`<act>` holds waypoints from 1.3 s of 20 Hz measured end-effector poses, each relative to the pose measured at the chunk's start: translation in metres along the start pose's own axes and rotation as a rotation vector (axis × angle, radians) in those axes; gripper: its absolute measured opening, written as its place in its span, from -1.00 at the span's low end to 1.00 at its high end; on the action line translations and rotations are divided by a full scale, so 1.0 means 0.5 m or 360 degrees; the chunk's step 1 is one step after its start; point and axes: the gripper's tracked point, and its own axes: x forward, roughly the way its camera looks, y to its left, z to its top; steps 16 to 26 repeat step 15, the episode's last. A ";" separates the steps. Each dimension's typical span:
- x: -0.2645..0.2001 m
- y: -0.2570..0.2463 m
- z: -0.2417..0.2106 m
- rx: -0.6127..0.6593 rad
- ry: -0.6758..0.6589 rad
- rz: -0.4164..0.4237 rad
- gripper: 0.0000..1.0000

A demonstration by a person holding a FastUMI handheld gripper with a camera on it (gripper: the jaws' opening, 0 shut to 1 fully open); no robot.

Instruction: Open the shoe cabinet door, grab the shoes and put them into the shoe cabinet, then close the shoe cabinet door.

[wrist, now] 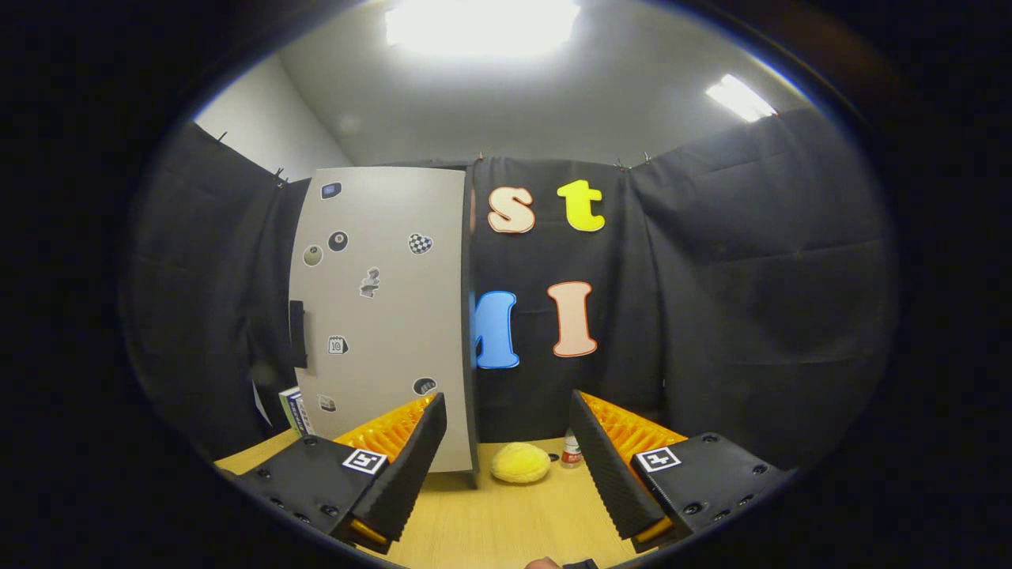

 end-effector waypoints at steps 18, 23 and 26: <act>0.087 -0.016 0.008 -0.0018 -0.0068 -0.0034 0.97; 0.087 -0.016 0.008 -0.0018 -0.0068 -0.0034 0.97; 0.087 -0.016 0.008 -0.0018 -0.0068 -0.0034 0.97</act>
